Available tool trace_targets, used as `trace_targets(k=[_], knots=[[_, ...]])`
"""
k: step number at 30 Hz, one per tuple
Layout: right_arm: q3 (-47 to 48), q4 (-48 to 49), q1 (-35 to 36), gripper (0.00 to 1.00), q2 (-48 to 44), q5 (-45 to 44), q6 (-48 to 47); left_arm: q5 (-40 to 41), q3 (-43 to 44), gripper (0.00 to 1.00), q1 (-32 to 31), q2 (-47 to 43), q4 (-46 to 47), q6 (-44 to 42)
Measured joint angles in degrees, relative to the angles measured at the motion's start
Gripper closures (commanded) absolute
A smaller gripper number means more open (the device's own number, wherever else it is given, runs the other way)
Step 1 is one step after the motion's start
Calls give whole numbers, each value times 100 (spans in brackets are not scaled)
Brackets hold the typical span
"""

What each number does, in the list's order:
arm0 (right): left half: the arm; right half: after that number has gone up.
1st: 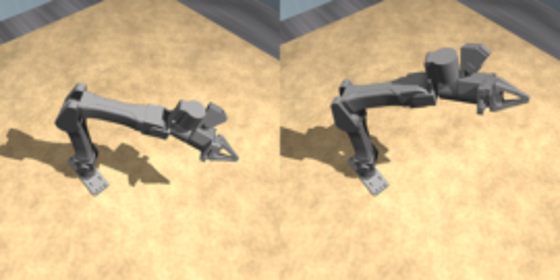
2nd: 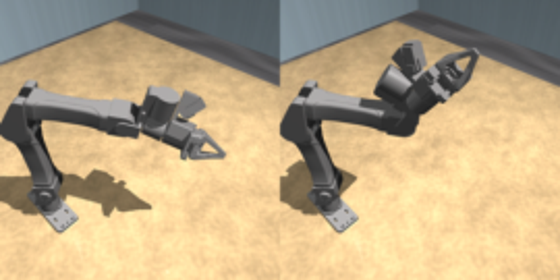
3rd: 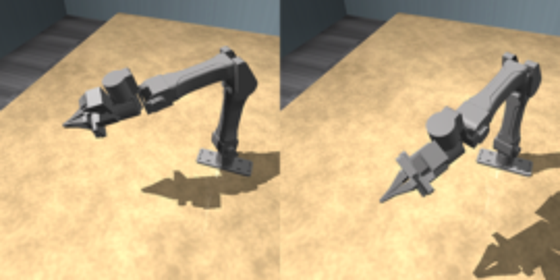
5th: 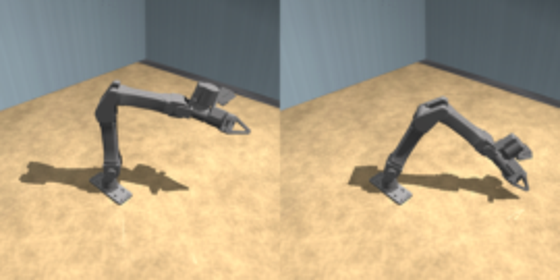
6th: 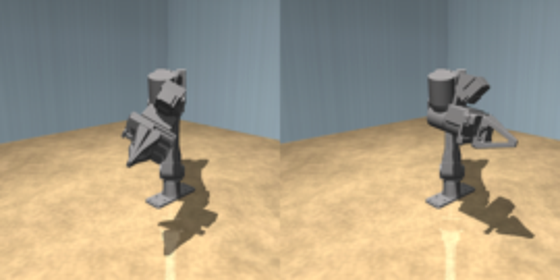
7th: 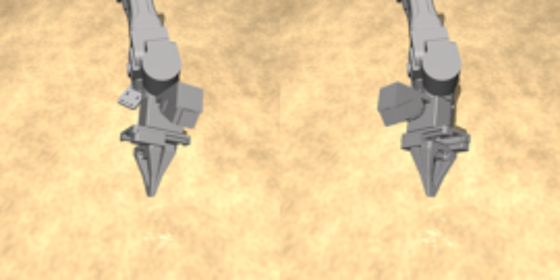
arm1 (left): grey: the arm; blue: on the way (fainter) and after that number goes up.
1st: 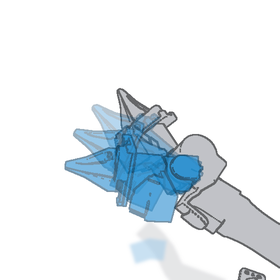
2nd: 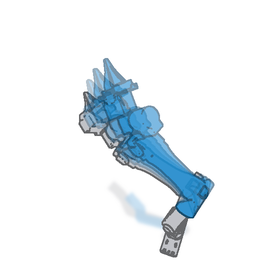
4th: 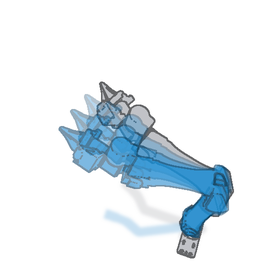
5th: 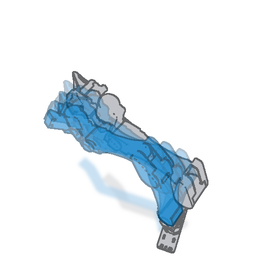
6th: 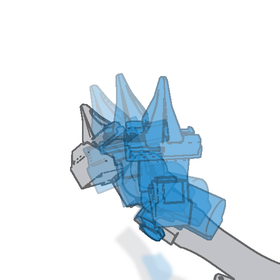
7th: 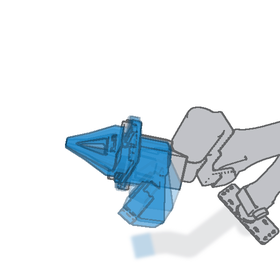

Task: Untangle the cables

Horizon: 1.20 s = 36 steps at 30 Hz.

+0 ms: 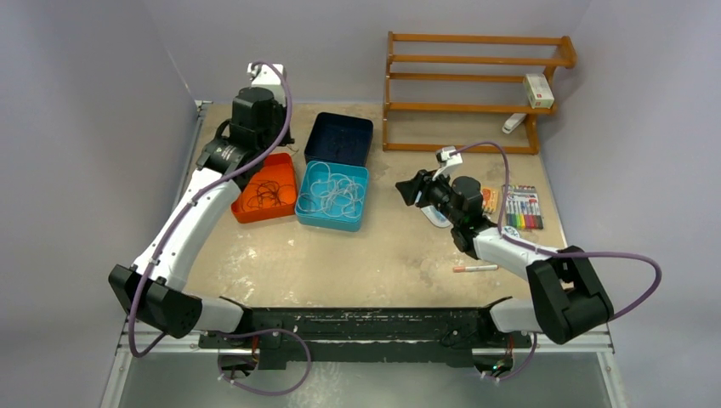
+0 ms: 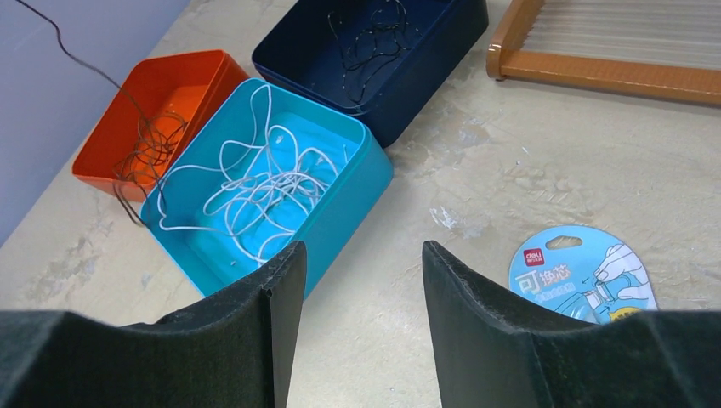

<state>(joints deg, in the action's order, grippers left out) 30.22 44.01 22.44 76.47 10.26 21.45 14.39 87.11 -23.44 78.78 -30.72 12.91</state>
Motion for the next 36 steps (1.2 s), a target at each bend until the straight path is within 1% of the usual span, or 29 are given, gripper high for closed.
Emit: trace_targets(k=[6,13,21,26,36], knots=[[9,0,0,44,28,59,-13,424,-557,100,518,-83,-20,0],[74,-17,0,44,144,140,-33,597,-1014,100,931,-83,-24,9],[105,-20,0,43,243,153,-52,647,-1029,100,1161,-103,26,81],[107,-24,0,43,284,177,-52,719,-831,100,1182,-109,24,98],[105,-26,0,43,293,245,-52,1303,-702,100,1248,-116,59,94]])
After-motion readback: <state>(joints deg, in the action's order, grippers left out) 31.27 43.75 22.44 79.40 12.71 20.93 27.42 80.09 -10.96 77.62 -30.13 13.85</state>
